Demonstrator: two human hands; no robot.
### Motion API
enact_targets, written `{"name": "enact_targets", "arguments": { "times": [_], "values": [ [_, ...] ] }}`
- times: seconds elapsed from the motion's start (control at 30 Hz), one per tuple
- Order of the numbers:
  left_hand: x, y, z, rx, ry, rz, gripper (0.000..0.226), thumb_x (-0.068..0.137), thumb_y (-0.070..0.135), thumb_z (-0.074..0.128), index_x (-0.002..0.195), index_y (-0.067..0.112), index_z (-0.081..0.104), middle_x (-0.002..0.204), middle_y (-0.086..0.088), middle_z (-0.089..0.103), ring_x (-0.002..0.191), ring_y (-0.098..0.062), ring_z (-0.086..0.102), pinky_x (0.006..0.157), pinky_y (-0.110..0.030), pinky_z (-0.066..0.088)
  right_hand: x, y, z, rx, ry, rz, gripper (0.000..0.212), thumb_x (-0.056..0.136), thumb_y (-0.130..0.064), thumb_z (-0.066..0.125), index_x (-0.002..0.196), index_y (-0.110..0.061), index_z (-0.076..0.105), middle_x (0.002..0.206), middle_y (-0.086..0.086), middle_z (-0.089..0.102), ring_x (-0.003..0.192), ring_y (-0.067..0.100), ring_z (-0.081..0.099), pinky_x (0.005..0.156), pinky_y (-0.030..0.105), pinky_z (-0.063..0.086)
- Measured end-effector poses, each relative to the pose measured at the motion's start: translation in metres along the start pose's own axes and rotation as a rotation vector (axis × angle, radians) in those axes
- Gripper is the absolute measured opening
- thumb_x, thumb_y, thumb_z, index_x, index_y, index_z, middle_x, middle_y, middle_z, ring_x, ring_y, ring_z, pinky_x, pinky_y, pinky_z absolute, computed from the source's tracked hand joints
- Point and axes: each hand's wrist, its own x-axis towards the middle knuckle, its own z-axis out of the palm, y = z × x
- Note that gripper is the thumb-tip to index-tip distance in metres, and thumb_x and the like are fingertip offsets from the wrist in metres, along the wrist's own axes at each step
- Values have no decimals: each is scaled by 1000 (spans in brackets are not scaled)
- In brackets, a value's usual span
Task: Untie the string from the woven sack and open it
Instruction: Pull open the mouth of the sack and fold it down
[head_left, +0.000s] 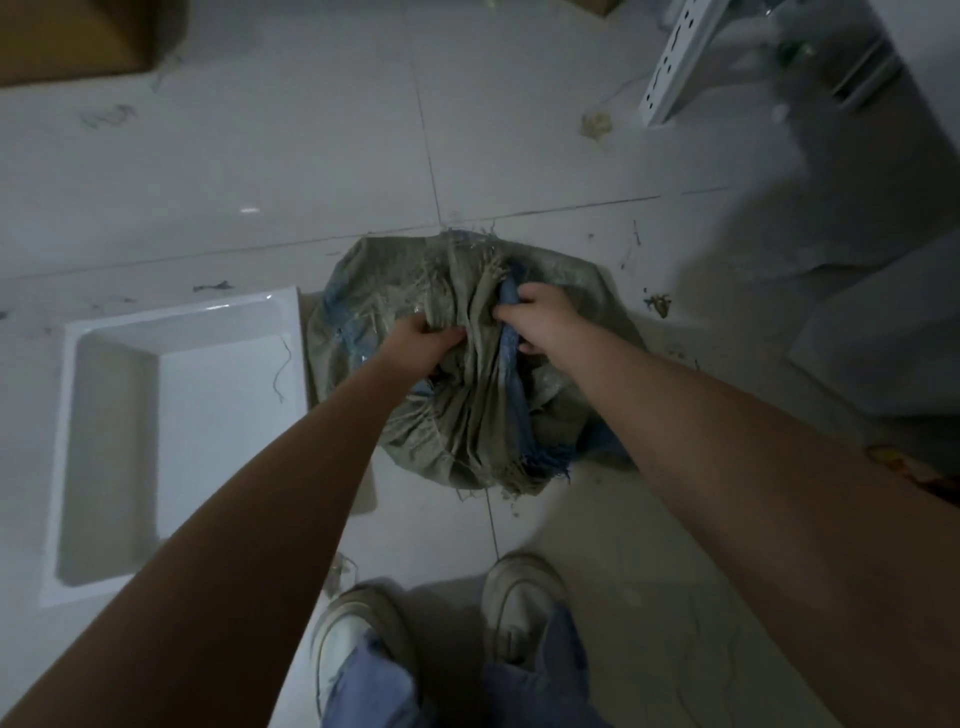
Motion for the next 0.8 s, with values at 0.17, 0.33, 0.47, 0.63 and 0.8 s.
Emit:
{"name": "enact_targets", "arguments": {
  "times": [0.17,0.33,0.47,0.63,0.8],
  "values": [
    [-33,54,-42,-71,-45,-32,23,86,9,59,109,7,58,103,-12,64,89,-23,60,65,-24,51,-33,-49,-27,46,73,-123,29,84,-6,61,113,-8,64,97,9,60,89,22,58,59,27,51],
    [-94,121,-69,-410,-174,56,29,88,38,47,91,13,61,87,-9,61,78,-22,58,80,-33,48,-92,-100,-59,59,237,-265,28,75,-13,66,103,-10,72,105,7,70,97,22,65,89,33,52],
    [-135,163,-72,-564,-180,30,57,92,60,28,101,11,57,96,-11,60,87,-27,59,86,-39,48,-147,-137,-68,114,238,-287,29,87,-13,58,114,-4,65,86,10,65,82,25,61,86,44,55],
    [-186,197,-51,-380,-57,31,43,92,52,38,87,15,59,84,-8,62,75,-21,60,68,-30,51,-209,-168,-75,316,133,-240,31,89,-31,50,114,-15,59,109,8,62,101,28,60,86,45,54],
    [-210,182,-35,-169,-73,111,19,92,29,54,100,14,62,78,-3,64,66,-14,63,65,-26,54,-237,-138,-67,328,87,-266,40,80,-38,67,112,-18,55,112,2,64,100,21,61,91,34,50]
  ]
}}
